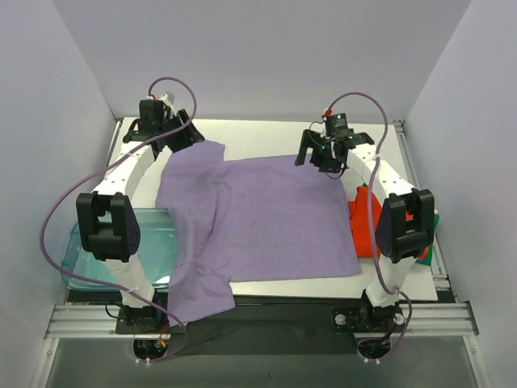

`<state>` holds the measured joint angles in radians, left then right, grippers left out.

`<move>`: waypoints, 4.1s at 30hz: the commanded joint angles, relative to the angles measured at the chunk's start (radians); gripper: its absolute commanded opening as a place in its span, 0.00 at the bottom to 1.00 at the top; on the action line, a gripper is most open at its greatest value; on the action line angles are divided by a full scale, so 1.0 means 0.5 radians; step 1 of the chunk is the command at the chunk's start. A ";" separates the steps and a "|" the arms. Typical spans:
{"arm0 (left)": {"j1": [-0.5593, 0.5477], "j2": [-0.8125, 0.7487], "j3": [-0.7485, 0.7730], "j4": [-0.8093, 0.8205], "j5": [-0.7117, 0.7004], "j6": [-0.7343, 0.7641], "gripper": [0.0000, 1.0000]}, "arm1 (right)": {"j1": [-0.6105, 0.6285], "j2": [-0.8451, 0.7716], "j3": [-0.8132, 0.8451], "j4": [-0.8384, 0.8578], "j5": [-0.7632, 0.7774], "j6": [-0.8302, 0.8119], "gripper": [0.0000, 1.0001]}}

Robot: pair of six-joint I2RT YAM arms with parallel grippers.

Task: Fold and stack the t-shirts
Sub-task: Flatten out the tshirt

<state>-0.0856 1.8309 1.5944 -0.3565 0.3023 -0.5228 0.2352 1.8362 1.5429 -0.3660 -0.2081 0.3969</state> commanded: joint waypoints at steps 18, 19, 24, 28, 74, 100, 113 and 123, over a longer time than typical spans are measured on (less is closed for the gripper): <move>0.079 0.654 0.312 -0.741 -0.117 0.245 0.62 | 0.021 0.410 0.150 -0.369 -0.243 0.013 0.86; 0.076 0.679 0.339 -0.747 -0.126 0.236 0.62 | 0.002 0.435 0.172 -0.394 -0.249 0.010 0.86; 0.061 0.878 0.544 -0.796 -0.154 0.187 0.62 | -0.068 0.598 0.289 -0.452 -0.253 0.007 0.85; 0.012 1.056 0.774 -0.913 -0.175 0.187 0.62 | -0.139 0.687 0.372 -0.538 -0.228 0.025 0.85; -0.182 1.211 1.628 -0.309 0.276 -0.071 0.63 | -0.437 0.899 1.176 -1.057 -0.256 -0.024 0.84; -0.105 1.425 1.401 -1.137 -0.037 -0.013 0.64 | -0.317 1.126 1.013 -1.026 -0.290 0.099 0.84; -0.004 1.652 1.667 -0.855 0.174 -0.001 0.64 | -0.443 1.417 1.375 -1.130 -0.256 0.191 0.83; -0.025 1.710 1.732 -0.413 0.487 -0.053 0.64 | -0.550 1.537 1.623 -1.155 -0.289 0.268 0.82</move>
<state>-0.0925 2.6690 2.4432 -0.6861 0.5007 -0.5442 -0.0051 2.5553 2.3253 -0.9451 -0.3931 0.5304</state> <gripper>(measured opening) 0.636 0.822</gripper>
